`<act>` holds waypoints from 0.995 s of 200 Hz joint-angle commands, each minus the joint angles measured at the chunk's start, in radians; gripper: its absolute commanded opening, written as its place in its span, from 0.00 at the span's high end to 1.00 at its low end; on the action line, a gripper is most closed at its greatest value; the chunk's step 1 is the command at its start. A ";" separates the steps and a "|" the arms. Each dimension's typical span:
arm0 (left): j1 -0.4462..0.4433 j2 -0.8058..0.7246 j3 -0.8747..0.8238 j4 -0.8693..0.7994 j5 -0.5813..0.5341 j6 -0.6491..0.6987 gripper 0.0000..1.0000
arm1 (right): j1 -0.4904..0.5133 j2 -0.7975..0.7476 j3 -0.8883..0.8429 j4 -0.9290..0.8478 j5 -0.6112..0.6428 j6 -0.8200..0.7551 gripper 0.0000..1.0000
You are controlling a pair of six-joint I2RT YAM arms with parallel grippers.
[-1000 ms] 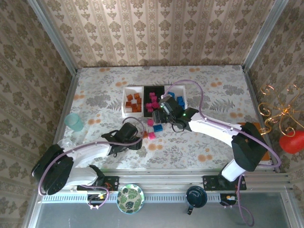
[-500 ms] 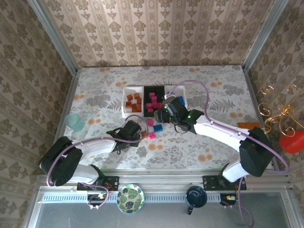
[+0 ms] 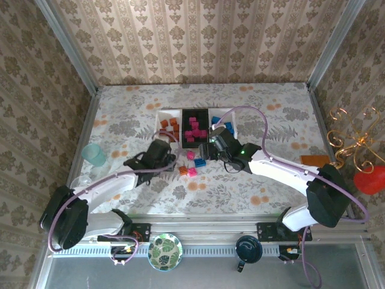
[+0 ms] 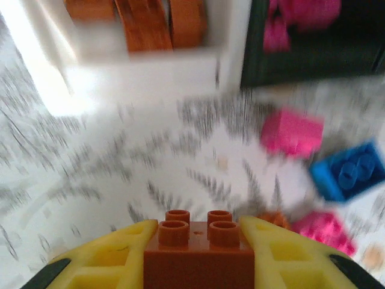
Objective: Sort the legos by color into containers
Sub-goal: Pick up the lego from the center of the table, then place the lego in the container.
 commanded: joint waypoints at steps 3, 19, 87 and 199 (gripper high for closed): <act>0.098 0.041 0.108 0.009 0.025 0.059 0.73 | 0.011 -0.027 -0.023 0.016 0.016 0.028 0.29; 0.153 0.119 0.177 0.033 0.041 0.070 0.73 | 0.016 -0.030 -0.037 0.015 0.019 0.035 0.28; 0.251 0.447 0.463 0.030 0.068 0.108 0.71 | 0.050 -0.078 -0.080 -0.016 0.019 0.046 0.28; 0.246 0.307 0.472 0.041 0.219 0.057 0.23 | 0.127 0.039 -0.050 0.008 -0.085 0.023 0.28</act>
